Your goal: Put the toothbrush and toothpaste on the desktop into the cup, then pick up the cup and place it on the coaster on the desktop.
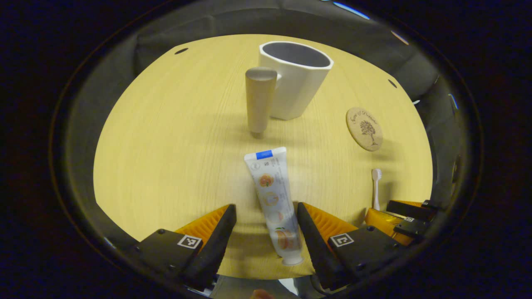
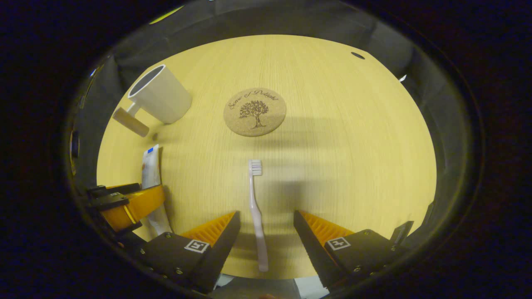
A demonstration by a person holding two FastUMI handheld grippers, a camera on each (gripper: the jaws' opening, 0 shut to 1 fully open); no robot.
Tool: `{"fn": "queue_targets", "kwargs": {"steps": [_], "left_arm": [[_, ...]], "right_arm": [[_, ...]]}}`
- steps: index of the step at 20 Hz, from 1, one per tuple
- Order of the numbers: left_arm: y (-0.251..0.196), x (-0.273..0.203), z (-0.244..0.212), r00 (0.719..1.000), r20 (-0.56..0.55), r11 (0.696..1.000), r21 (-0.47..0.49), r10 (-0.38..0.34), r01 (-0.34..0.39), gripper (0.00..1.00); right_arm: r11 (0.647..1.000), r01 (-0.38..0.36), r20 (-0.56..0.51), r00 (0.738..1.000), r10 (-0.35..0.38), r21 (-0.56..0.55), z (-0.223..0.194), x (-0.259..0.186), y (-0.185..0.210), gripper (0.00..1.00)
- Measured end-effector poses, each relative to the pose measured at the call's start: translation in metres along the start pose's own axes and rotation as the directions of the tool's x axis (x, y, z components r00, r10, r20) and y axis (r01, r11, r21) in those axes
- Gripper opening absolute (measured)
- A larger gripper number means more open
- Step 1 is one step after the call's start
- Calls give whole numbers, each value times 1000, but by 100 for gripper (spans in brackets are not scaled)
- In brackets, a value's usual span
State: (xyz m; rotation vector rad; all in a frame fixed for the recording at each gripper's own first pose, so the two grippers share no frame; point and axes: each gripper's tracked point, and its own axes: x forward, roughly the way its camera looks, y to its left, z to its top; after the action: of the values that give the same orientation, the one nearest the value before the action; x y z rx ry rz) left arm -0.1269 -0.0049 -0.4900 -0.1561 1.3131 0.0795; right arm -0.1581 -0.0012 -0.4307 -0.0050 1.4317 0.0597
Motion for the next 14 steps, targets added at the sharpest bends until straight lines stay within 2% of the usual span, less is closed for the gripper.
{"fn": "queue_targets", "kwargs": {"steps": [4, 5, 9, 10, 11, 12, 13, 14], "left_arm": [[0, 0, 0, 999, -24, 999, 33, 43, -43, 92], [-1, 2, -1, 998, -30, 998, 31, 47, -46, 96], [-1, 1, 1, 998, -47, 999, 26, 48, -47, 96], [-1, 2, 1, 997, -52, 998, 27, 49, -48, 94], [-1, 1, 1, 997, -58, 998, 32, 52, -50, 88], [-1, 1, 1, 996, -68, 998, 35, 49, -47, 75], [-1, -2, 2, 996, -74, 998, 41, 46, -43, 72], [-1, -5, 2, 995, -84, 998, 47, 49, -45, 61]], "right_arm": [[999, 29, -41, 999, -30, -26, -1, 0, 1, 87], [999, 29, -50, 998, -30, -20, 1, 0, 2, 88], [999, 33, -102, 994, -34, -14, -5, -1, 2, 88], [999, 37, -117, 992, -39, -21, -8, -2, 3, 86], [999, 39, -138, 989, -43, -30, -12, -2, 5, 79], [999, 27, -136, 990, -31, -29, -10, -2, 7, 78], [999, 32, -139, 990, -34, -14, -9, -3, 9, 82], [999, 32, -146, 989, -32, -6, -11, -1, 11, 42]]}}
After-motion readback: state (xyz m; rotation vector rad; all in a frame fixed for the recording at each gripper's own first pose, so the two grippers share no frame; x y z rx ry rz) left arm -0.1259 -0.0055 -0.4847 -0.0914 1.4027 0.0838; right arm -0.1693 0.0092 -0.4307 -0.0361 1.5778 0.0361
